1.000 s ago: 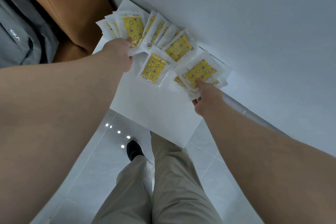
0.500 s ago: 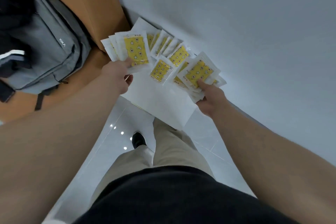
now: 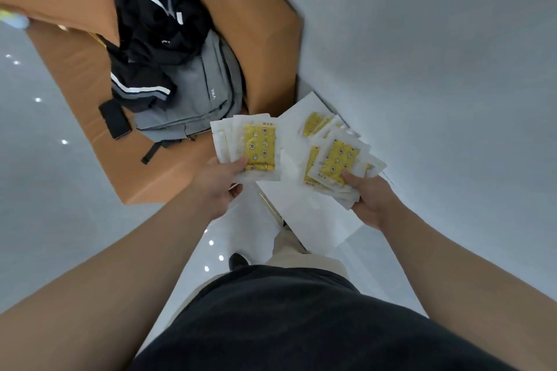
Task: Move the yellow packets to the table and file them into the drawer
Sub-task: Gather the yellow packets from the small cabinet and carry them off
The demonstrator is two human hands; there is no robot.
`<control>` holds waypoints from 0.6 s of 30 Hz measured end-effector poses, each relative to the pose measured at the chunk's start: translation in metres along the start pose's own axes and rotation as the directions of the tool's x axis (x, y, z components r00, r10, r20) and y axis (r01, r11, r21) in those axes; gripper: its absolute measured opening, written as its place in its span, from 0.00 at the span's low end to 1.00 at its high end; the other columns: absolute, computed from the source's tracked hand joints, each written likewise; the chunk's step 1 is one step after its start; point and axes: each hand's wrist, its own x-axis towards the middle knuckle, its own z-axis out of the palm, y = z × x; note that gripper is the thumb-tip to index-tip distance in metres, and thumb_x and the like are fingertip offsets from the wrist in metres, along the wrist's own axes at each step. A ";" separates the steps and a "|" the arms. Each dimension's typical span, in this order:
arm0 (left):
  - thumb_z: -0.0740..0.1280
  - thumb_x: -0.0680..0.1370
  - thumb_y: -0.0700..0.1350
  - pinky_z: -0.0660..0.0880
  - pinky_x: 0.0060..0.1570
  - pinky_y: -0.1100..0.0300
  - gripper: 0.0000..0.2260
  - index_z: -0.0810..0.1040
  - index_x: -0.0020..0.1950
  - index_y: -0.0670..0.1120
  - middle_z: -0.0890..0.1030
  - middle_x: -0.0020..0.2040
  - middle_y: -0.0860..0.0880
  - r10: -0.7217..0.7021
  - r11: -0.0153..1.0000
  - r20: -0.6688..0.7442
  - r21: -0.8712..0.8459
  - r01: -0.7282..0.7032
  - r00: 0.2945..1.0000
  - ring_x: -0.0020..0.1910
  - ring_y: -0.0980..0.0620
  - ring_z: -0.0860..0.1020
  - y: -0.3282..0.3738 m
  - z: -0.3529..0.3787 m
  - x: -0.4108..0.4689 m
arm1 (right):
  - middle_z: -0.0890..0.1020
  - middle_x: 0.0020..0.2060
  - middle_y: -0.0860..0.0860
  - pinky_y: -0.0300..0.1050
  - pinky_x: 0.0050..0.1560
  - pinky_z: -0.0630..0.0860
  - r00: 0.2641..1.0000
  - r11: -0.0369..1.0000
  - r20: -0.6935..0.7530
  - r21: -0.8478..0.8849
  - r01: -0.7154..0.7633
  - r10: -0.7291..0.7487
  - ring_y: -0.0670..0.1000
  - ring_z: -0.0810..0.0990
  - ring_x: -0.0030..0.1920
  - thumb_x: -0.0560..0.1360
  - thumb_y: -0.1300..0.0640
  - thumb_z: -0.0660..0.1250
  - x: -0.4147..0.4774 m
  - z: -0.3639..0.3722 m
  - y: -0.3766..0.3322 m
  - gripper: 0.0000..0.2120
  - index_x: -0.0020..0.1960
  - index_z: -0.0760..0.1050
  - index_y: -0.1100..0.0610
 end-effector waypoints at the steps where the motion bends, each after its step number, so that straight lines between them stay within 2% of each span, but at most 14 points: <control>1: 0.72 0.78 0.41 0.74 0.40 0.59 0.12 0.79 0.61 0.47 0.84 0.53 0.49 0.008 1.000 -0.017 -0.021 -0.008 1.000 0.45 0.52 0.79 -0.002 -0.008 -0.003 | 0.83 0.63 0.55 0.58 0.62 0.79 1.000 0.999 0.022 -0.048 0.004 -0.003 0.58 0.83 0.61 0.79 0.66 0.68 0.003 0.007 -0.003 0.18 0.69 0.77 0.58; 8: 0.74 0.77 0.41 0.75 0.42 0.57 0.12 0.79 0.60 0.47 0.84 0.54 0.49 0.025 0.973 -0.120 -0.226 -0.052 0.992 0.49 0.50 0.80 -0.033 -0.072 -0.028 | 0.86 0.57 0.54 0.54 0.50 0.84 0.987 0.945 0.154 -0.326 0.013 0.040 0.56 0.86 0.56 0.78 0.66 0.69 0.000 0.075 0.000 0.15 0.65 0.79 0.59; 9: 0.73 0.77 0.41 0.75 0.43 0.57 0.11 0.79 0.59 0.48 0.84 0.54 0.49 0.020 0.965 -0.131 -0.257 -0.053 0.991 0.49 0.51 0.80 -0.041 -0.082 -0.035 | 0.86 0.56 0.55 0.55 0.50 0.85 0.983 0.933 0.175 -0.360 0.020 0.046 0.56 0.86 0.55 0.78 0.67 0.69 -0.003 0.084 0.005 0.15 0.64 0.80 0.59; 14: 0.72 0.78 0.41 0.74 0.39 0.60 0.10 0.80 0.59 0.48 0.84 0.51 0.51 0.015 0.914 -0.182 -0.396 -0.088 0.983 0.45 0.53 0.80 -0.099 -0.142 -0.068 | 0.86 0.57 0.55 0.62 0.62 0.78 0.962 0.849 0.253 -0.526 0.051 0.099 0.58 0.84 0.58 0.79 0.66 0.69 -0.022 0.125 0.047 0.13 0.63 0.80 0.61; 16: 0.73 0.78 0.42 0.73 0.39 0.60 0.09 0.80 0.58 0.48 0.85 0.51 0.51 0.002 0.880 -0.214 -0.464 -0.103 0.977 0.44 0.54 0.80 -0.129 -0.166 -0.086 | 0.85 0.58 0.55 0.61 0.62 0.78 0.951 0.808 0.280 -0.587 0.059 0.134 0.58 0.85 0.58 0.79 0.66 0.68 -0.036 0.138 0.071 0.13 0.62 0.80 0.60; 18: 0.72 0.78 0.42 0.73 0.38 0.60 0.10 0.80 0.58 0.48 0.85 0.51 0.51 -0.012 0.841 -0.248 -0.527 -0.124 0.969 0.43 0.54 0.80 -0.161 -0.190 -0.107 | 0.85 0.58 0.54 0.55 0.55 0.83 0.935 0.772 0.309 -0.633 0.064 0.176 0.55 0.86 0.56 0.80 0.66 0.67 -0.055 0.150 0.098 0.13 0.64 0.80 0.60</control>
